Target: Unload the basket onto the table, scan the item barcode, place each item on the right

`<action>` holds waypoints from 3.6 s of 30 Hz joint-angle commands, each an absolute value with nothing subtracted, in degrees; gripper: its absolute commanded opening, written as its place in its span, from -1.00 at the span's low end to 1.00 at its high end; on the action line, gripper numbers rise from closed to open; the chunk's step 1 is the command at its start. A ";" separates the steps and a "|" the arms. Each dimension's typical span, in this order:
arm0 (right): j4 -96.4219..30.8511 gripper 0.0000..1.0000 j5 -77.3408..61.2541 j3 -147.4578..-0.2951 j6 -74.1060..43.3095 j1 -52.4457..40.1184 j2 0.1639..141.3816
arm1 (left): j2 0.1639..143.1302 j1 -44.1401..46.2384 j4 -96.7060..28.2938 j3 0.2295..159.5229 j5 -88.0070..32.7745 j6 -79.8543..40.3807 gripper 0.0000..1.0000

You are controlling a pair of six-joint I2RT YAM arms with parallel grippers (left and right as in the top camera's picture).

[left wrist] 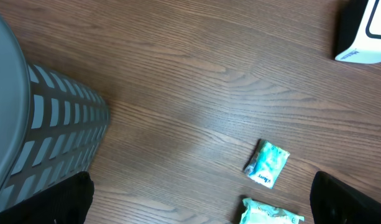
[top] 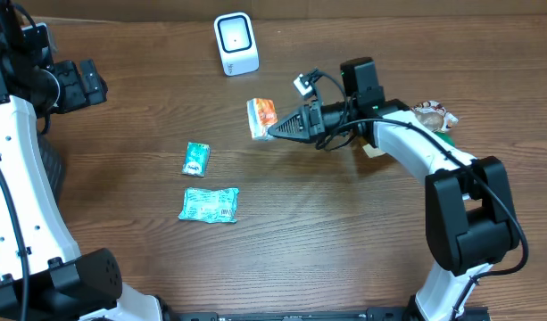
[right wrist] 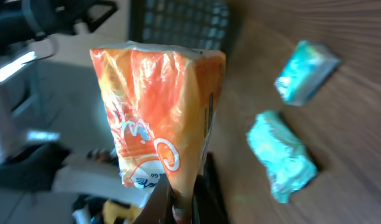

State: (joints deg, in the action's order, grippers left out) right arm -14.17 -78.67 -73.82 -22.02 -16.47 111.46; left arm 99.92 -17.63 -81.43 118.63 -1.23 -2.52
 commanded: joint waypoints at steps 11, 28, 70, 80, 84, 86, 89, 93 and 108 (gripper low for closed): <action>-31.18 -0.92 -34.04 -74.87 -20.95 -24.32 110.26 | 99.74 -17.61 -81.38 119.09 -1.04 -1.26 1.00; -35.90 -0.79 -8.05 -74.30 -41.21 -28.27 110.37 | 99.74 -17.58 -81.36 119.09 -1.04 -1.26 1.00; -30.83 -0.92 -14.74 -78.85 -21.39 -19.81 118.61 | 99.74 -17.61 -81.36 119.09 -1.04 -1.26 1.00; -42.61 -0.92 -28.25 -78.87 -14.59 -22.06 115.83 | 99.74 -17.61 -81.36 119.09 -1.04 -1.26 1.00; -43.66 -0.92 -28.58 -78.89 -5.56 -24.16 113.56 | 99.74 -17.61 -81.36 119.09 -1.04 -1.26 0.99; -43.64 -0.92 -28.18 -78.89 -4.40 -24.71 112.27 | 99.74 -17.61 -81.36 119.09 -1.04 -1.26 0.99; -43.66 -0.92 -27.92 -79.29 -4.43 -24.45 110.39 | 99.74 -17.61 -81.36 119.09 -1.04 -1.26 1.00; -42.72 -0.60 -27.90 -80.55 -4.43 -22.74 109.60 | 99.74 -17.61 -81.38 119.09 -1.04 -1.26 1.00; -39.68 -0.21 -28.82 -80.47 -5.06 -21.54 116.62 | 99.74 -17.61 -81.36 119.09 -1.04 -1.26 0.99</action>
State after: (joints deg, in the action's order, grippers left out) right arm -40.21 -28.29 -79.11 -5.28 -21.04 114.04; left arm 99.92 -17.63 -81.45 118.63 -1.23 -2.52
